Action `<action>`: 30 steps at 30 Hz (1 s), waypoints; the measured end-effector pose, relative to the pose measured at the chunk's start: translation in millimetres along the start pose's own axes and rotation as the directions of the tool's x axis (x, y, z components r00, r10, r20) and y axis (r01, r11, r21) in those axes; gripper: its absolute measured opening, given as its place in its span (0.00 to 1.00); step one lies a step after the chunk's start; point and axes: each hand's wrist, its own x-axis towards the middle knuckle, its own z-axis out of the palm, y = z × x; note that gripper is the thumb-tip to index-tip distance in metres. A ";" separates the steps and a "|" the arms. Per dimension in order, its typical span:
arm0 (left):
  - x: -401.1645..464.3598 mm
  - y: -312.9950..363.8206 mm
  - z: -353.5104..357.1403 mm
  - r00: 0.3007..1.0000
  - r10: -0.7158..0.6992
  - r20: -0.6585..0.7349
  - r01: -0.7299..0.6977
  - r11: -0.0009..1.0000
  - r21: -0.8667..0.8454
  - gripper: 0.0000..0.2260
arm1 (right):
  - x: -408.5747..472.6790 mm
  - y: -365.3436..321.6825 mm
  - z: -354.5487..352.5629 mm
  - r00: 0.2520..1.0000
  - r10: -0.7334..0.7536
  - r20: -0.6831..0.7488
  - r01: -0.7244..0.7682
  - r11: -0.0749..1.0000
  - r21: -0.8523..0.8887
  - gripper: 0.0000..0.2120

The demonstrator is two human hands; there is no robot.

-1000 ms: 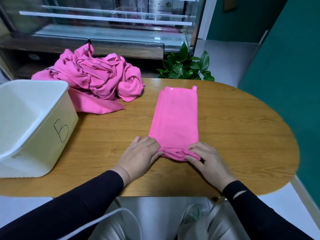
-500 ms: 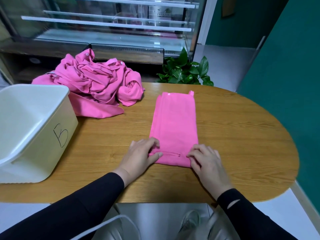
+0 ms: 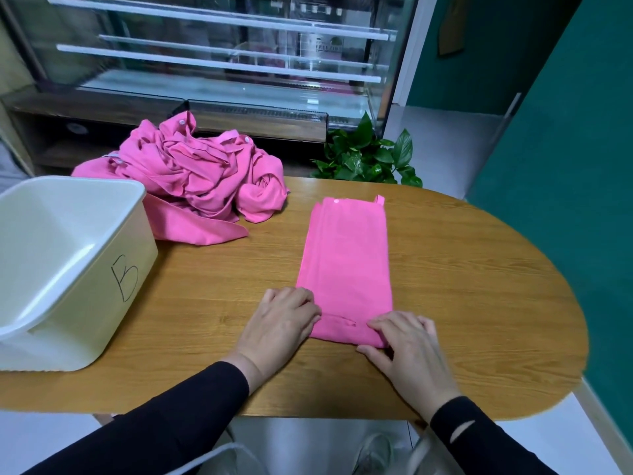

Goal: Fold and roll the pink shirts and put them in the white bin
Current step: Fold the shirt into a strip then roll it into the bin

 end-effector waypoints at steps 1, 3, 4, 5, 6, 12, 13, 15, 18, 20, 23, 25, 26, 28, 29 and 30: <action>-1.8 0.5 -0.7 0.999 0.034 -0.009 -0.034 0.999 0.006 0.04 | 0.8 -0.9 0.1 1.000 -0.001 0.006 0.001 1.000 0.010 0.19; -3.8 1.0 -2.0 0.992 0.120 -0.023 -0.120 0.993 0.007 0.06 | 1.8 -1.5 0.5 1.000 -0.005 -0.002 0.005 0.999 0.036 0.18; -4.4 0.5 -3.1 0.987 0.159 -0.035 -0.159 0.987 0.007 0.06 | 2.0 -1.3 0.6 1.000 -0.004 -0.012 0.005 0.999 0.047 0.18; -4.6 0.2 -3.8 0.980 0.192 -0.045 -0.192 0.981 0.013 0.07 | 2.1 -0.6 0.7 1.000 0.002 -0.022 0.000 0.998 0.060 0.18; -5.0 0.9 -5.5 0.976 0.215 -0.046 -0.214 0.977 0.022 0.08 | 2.4 0.2 1.5 1.000 0.009 -0.029 -0.007 0.997 0.076 0.18; -1.9 5.1 -5.2 0.983 0.166 0.077 -0.171 0.984 0.057 0.14 | 4.6 6.5 3.2 0.998 0.060 -0.014 -0.056 0.982 0.179 0.16; -1.2 4.0 -3.7 0.982 0.151 0.113 -0.160 0.985 0.067 0.16 | 5.0 6.9 3.1 0.998 0.065 -0.010 -0.062 0.982 0.179 0.16; -0.5 2.3 -1.4 0.981 0.118 0.156 -0.131 0.988 0.077 0.17 | 6.2 7.0 2.9 0.998 0.070 0.007 -0.070 0.983 0.168 0.18; -1.3 3.8 -1.2 0.981 0.110 0.157 -0.125 0.988 0.092 0.17 | 6.6 7.5 5.3 0.998 0.068 0.013 -0.069 0.986 0.153 0.18; 0.7 6.1 -0.9 0.984 0.115 0.138 -0.129 0.986 0.103 0.15 | 6.9 8.1 5.5 0.997 0.073 0.001 -0.073 0.987 0.141 0.18; 3.7 10.0 0.3 0.988 0.098 0.123 -0.112 0.987 0.116 0.13 | 6.1 2.2 1.0 0.994 0.090 -0.063 -0.081 0.988 0.128 0.13; 7.2 12.0 2.3 0.990 0.079 0.114 -0.093 0.988 0.120 0.12 | 4.6 -2.4 -1.1 0.996 0.043 -0.076 -0.036 0.996 0.086 0.11; 8.2 12.9 2.9 0.992 0.064 0.106 -0.076 0.991 0.109 0.12 | 3.2 -3.5 -1.2 0.997 0.006 -0.072 -0.001 0.998 0.063 0.11; 8.6 13.5 2.8 0.995 0.026 0.100 -0.033 0.997 0.064 0.11 | 1.6 -2.2 -2.0 0.998 -0.031 -0.062 0.033 0.999 0.037 0.14; 8.6 12.3 2.3 0.994 0.008 0.106 -0.013 0.999 0.042 0.11 | 1.7 -1.5 -2.5 0.999 -0.027 -0.046 0.029 0.999 0.024 0.16; 8.7 9.7 1.0 0.993 -0.008 0.121 0.005 1.000 0.020 0.12 | 2.0 -1.7 -2.8 0.999 -0.024 -0.025 0.024 1.000 0.012 0.18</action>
